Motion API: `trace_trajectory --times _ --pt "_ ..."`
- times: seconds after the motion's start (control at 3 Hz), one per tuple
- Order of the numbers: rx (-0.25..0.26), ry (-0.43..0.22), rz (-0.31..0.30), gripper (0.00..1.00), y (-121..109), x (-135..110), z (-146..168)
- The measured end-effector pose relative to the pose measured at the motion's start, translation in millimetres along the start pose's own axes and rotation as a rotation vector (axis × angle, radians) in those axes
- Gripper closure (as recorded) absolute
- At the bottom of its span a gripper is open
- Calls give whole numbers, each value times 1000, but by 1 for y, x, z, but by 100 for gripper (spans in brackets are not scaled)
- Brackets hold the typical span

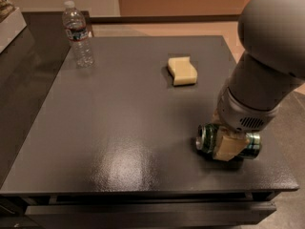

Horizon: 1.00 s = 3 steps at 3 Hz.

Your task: Place green can upright

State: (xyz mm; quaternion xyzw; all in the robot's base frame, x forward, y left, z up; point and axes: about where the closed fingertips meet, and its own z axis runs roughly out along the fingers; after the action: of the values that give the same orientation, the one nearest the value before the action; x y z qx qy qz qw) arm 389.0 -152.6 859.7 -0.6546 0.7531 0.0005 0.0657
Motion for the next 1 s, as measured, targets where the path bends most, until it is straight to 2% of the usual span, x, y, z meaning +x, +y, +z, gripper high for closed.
trace_trajectory --times 0.33,0.67,1.0 --pt "28 -210 48 100 -18 -28 -40" --pt "53 -386 83 100 -30 -51 -73" --pt "86 -571 117 100 -39 -64 -90"
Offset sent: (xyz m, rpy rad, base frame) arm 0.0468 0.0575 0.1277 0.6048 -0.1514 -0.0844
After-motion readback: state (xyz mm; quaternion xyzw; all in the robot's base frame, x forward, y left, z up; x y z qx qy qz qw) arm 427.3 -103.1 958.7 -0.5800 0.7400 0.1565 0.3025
